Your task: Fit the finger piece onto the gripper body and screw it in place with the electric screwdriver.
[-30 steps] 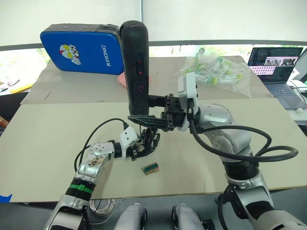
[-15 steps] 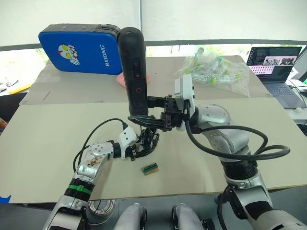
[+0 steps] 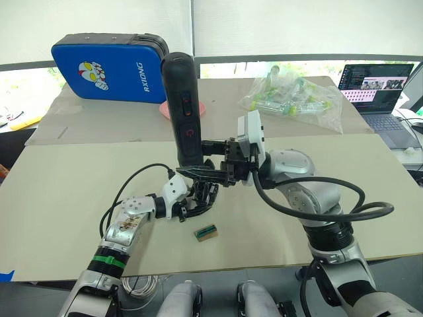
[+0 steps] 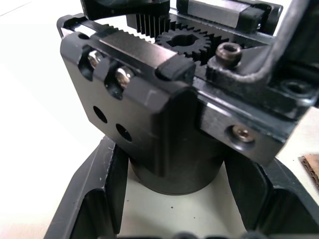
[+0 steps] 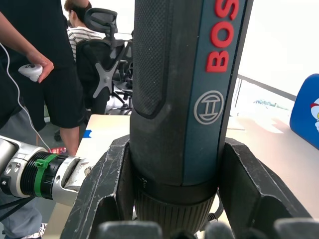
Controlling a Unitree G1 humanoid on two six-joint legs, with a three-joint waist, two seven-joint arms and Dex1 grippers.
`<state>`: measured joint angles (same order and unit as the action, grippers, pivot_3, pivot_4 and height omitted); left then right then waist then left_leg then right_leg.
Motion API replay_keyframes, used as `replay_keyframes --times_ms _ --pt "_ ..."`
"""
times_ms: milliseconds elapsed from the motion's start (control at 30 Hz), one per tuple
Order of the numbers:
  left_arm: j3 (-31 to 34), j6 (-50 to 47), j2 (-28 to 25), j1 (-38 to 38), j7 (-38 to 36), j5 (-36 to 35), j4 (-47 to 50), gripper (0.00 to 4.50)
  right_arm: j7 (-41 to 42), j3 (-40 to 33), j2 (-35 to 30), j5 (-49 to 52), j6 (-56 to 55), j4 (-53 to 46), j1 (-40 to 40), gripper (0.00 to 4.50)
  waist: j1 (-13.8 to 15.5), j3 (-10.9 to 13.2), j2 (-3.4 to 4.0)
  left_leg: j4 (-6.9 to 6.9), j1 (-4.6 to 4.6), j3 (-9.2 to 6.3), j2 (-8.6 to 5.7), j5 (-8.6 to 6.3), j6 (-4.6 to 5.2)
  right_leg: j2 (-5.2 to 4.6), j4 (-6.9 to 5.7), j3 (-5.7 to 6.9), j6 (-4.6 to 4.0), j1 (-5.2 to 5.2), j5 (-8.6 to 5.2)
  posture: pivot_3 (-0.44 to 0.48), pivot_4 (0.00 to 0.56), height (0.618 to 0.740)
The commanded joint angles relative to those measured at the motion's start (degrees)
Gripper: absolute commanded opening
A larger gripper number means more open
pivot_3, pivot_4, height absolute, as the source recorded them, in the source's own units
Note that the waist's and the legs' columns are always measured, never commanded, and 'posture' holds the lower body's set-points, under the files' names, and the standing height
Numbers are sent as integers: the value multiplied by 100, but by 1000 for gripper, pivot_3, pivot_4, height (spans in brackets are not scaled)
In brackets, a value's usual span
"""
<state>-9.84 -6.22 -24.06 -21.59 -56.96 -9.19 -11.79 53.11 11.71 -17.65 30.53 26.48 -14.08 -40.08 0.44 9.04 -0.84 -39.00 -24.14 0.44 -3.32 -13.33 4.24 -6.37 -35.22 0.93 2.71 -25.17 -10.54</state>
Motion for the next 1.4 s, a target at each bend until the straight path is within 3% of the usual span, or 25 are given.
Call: replay_keyframes --times_ms 33,1400 --pt "-108 -77 -59 159 -71 35 7 2302 -5 -122 57 124 -86 -296 -101 1958 -2 0 0 0 0 0 0 0 0 0 0 0 0 0 0 0 150 740" --pt "-117 -83 -54 210 -82 33 -5 2302 -76 -187 217 72 -188 -78 -223 1958 -54 0 0 2 1 0 0 0 0 0 0 0 0 -1 0 0 150 740"
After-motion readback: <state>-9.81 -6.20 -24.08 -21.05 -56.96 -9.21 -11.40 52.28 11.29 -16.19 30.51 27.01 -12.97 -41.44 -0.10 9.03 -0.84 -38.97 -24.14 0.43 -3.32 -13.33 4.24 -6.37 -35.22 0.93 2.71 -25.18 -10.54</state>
